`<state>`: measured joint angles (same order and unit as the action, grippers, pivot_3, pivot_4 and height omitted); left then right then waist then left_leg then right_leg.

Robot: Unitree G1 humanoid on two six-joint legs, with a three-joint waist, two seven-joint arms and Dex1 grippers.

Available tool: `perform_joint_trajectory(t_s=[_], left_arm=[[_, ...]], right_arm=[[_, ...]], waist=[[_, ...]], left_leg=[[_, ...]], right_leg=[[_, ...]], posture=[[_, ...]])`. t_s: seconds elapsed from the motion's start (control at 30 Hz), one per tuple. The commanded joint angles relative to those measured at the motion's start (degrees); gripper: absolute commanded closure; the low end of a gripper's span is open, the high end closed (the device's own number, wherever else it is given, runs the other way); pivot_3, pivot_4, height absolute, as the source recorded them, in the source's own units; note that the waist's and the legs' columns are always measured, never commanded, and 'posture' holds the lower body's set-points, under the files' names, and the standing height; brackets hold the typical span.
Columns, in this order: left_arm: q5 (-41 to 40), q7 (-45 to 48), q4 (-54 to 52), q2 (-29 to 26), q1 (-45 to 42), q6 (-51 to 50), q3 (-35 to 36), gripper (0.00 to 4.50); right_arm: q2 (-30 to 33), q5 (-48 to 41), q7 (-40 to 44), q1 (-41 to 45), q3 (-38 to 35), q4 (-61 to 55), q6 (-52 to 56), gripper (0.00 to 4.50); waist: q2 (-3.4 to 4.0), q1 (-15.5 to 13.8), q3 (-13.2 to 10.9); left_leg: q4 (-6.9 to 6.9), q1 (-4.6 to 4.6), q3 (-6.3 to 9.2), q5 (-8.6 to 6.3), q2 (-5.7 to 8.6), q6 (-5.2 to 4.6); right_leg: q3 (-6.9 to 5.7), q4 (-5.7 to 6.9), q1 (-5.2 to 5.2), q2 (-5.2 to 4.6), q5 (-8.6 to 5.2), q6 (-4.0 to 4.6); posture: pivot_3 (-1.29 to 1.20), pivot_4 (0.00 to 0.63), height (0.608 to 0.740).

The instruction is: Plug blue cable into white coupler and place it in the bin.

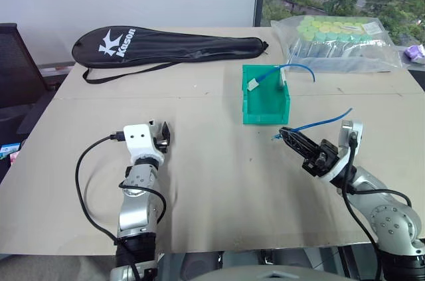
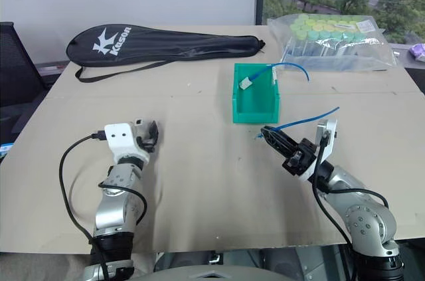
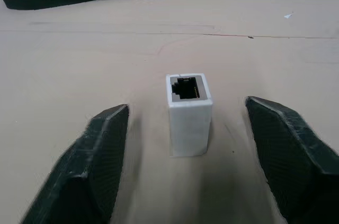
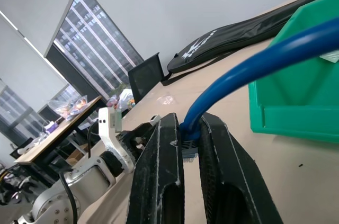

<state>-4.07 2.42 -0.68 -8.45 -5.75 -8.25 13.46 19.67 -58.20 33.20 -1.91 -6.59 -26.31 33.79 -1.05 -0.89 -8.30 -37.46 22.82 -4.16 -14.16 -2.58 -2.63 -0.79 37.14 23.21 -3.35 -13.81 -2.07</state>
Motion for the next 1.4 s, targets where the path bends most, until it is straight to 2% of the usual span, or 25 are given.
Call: perform_joint_trajectory(t_s=[0.03,0.07,0.13,0.2,0.33,0.47,0.63,0.93,1.4], left_arm=[[-0.05,0.56,3.54,-0.35,0.35,-1.04,-0.71,2.99],[-0.05,0.65,4.00,-0.53,0.20,-0.95,-0.69,3.52],[0.08,1.19,4.81,-1.22,-0.23,-0.75,-0.95,4.19],[0.36,3.05,5.47,-2.30,-0.88,0.08,-2.25,4.18],[0.75,14.90,4.53,-4.31,-2.91,4.12,-11.55,4.18],[0.87,22.63,3.38,-3.33,-5.11,5.94,-19.74,4.18],[1.15,25.67,3.90,-0.25,-7.40,5.37,-26.34,4.18],[3.25,26.52,6.40,-0.09,-8.34,7.87,-28.59,4.18],[3.01,26.37,11.12,1.11,-5.82,21.70,-28.00,4.18]], right_arm=[[-0.52,0.56,-0.03,0.14,0.19,-2.94,-1.41,4.50],[-0.56,0.96,-0.09,0.16,0.28,-3.09,-1.60,4.50],[-0.65,1.96,-0.10,0.37,0.48,-3.31,-2.01,4.50],[-0.60,3.80,-0.31,1.00,0.95,-3.40,-2.75,4.50],[0.69,12.68,-0.34,4.51,4.51,-3.52,-5.75,4.50],[1.40,21.72,-1.50,6.61,9.14,-2.93,-8.58,4.50],[-0.08,33.54,-6.37,9.73,14.71,-0.71,-11.67,4.50],[-1.09,44.95,-9.51,10.24,20.84,1.47,-11.92,4.50],[-5.58,47.34,-12.08,9.14,20.62,-1.11,-11.96,4.50]], waist=[[0.07,-0.01,0.06],[0.13,-0.01,0.10],[0.24,-0.03,0.20],[0.30,-0.03,0.23],[0.35,-0.13,0.27],[0.29,-0.22,0.25],[0.20,0.38,0.21],[0.20,0.25,0.21],[0.21,0.32,0.22]], left_leg=[[0.00,-0.01,0.00,0.00,0.00,0.00],[0.00,-0.01,0.00,0.00,0.00,0.00],[0.00,-0.02,0.00,0.00,0.01,0.00],[0.00,-0.03,0.02,0.00,0.01,0.00],[0.00,-0.05,0.04,0.01,0.07,0.01],[-0.02,0.14,0.02,0.01,0.27,0.00],[-0.03,0.56,-0.07,-0.10,0.31,-0.18],[-0.04,0.71,0.21,-0.09,0.16,-0.17],[-0.13,0.71,0.16,-0.09,0.16,-0.17]], right_leg=[[0.00,0.00,-0.01,0.00,0.00,0.00],[0.00,0.00,-0.01,0.00,-0.01,0.02],[0.00,0.00,-0.01,0.00,-0.01,0.02],[-0.01,0.02,-0.01,0.00,-0.02,0.04],[-0.02,0.05,-0.01,0.00,-0.09,0.16],[-0.03,-0.13,0.00,-0.21,-0.09,0.14],[0.02,-0.31,0.34,-0.19,0.05,-0.10],[-0.16,-0.27,0.47,0.23,0.05,-0.10],[-0.11,-0.26,0.46,0.21,0.06,-0.10]], posture=[[0.00,0.150,0.740],[0.00,0.150,0.740],[0.00,0.150,0.740],[0.00,0.150,0.740],[0.00,0.150,0.740],[0.00,0.150,0.740],[0.00,0.150,0.740],[0.00,0.150,0.740],[0.00,0.150,0.740]])
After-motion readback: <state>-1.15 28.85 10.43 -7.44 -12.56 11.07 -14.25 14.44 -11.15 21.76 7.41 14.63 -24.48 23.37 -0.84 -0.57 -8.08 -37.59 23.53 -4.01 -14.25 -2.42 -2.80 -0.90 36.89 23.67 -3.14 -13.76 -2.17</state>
